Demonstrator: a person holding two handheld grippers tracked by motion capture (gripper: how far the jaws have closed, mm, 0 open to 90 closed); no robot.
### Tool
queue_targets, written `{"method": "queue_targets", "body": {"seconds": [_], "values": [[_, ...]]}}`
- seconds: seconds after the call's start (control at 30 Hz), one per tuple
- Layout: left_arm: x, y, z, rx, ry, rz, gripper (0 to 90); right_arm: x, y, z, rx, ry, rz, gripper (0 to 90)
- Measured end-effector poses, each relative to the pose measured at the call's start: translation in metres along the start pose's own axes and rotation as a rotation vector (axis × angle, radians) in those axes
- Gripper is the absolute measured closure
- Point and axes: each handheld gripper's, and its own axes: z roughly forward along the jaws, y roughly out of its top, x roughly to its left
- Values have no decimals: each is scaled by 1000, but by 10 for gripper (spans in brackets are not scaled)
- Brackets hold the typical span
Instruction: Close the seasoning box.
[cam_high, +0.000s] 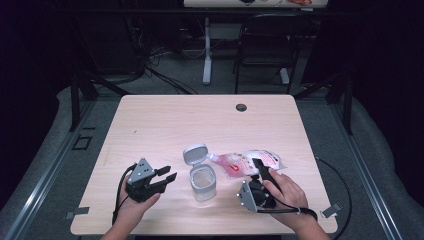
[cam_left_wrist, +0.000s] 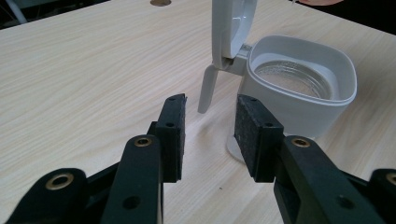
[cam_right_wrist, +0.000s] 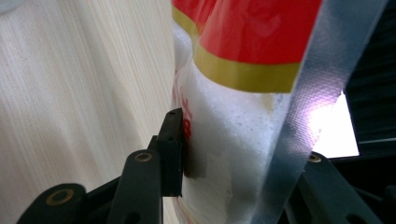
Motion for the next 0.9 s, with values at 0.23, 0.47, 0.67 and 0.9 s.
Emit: {"method": "queue_targets", "body": {"seconds": [0.23, 0.47, 0.67, 0.9], "values": [[-1, 0, 0, -7, -2, 0, 643, 1, 5, -2, -4, -10, -75, 601], [-2, 1, -1, -7, -3, 0, 643, -1, 8, -4, -4, -3, -129, 603], [-2, 1, -1, -11, -4, 2, 643, -2, 9, -4, -6, 16, -158, 604], [-3, 2, -1, -12, -2, 4, 643, -4, 12, -6, -1, 30, -204, 606]]}}
